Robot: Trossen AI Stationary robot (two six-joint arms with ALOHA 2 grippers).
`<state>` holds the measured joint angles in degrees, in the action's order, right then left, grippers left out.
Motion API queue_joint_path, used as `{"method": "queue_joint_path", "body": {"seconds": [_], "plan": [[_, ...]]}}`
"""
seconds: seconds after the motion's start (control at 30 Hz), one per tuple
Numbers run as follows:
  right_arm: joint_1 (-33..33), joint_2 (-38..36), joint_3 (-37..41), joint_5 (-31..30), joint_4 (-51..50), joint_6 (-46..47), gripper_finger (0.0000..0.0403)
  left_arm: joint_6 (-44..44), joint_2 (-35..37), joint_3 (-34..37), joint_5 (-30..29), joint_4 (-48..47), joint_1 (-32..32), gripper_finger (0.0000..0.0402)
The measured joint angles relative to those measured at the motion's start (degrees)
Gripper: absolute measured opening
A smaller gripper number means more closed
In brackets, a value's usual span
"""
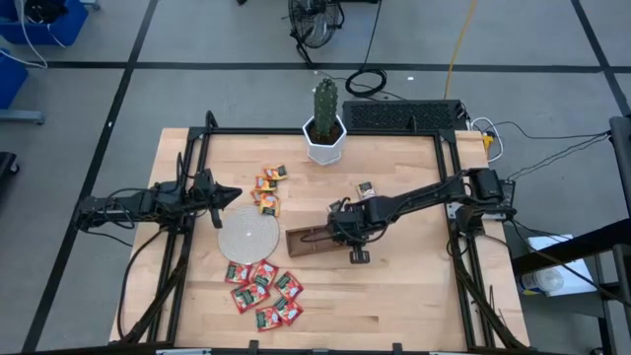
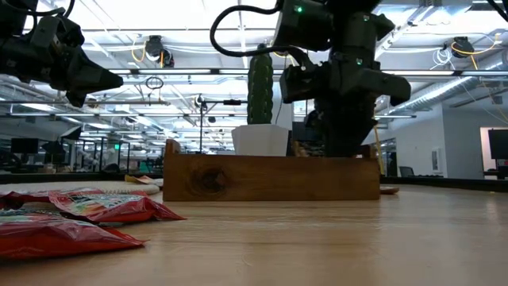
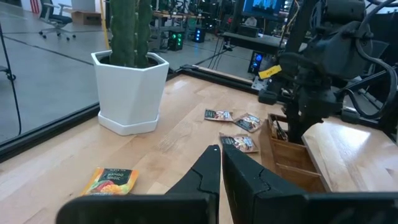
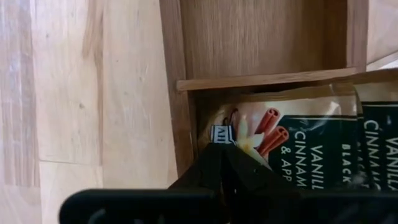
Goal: Pick & Place Tea
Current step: Put the brown tea bag into the right section of the wooden organizer
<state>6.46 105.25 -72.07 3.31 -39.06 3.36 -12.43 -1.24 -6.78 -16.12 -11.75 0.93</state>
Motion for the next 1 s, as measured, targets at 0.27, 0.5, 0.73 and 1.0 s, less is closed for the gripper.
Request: {"method": "queue_joint_path", "body": {"seconds": [0.27, 0.5, 0.73, 1.0], "plan": [[1.4, 0.1, 0.7, -10.7, 0.0, 0.5, 0.0, 0.0, 0.0, 0.0, 0.0, 0.0, 0.0, 0.0021], [2.7, 0.2, 0.9, -18.8, 0.4, 3.1, 0.0, 0.0, 0.0, 0.0, 0.0, 0.0, 0.0, 0.0021], [4.4, 0.2, 0.9, -25.3, 1.6, 4.5, 0.0, 0.0, 0.0, 0.0, 0.0, 0.0, 0.0, 0.0021], [5.3, 0.2, 0.9, -28.9, 3.6, 4.1, 0.0, 0.0, 0.0, 0.0, 0.0, 0.0, 0.0, 0.0021]]}}
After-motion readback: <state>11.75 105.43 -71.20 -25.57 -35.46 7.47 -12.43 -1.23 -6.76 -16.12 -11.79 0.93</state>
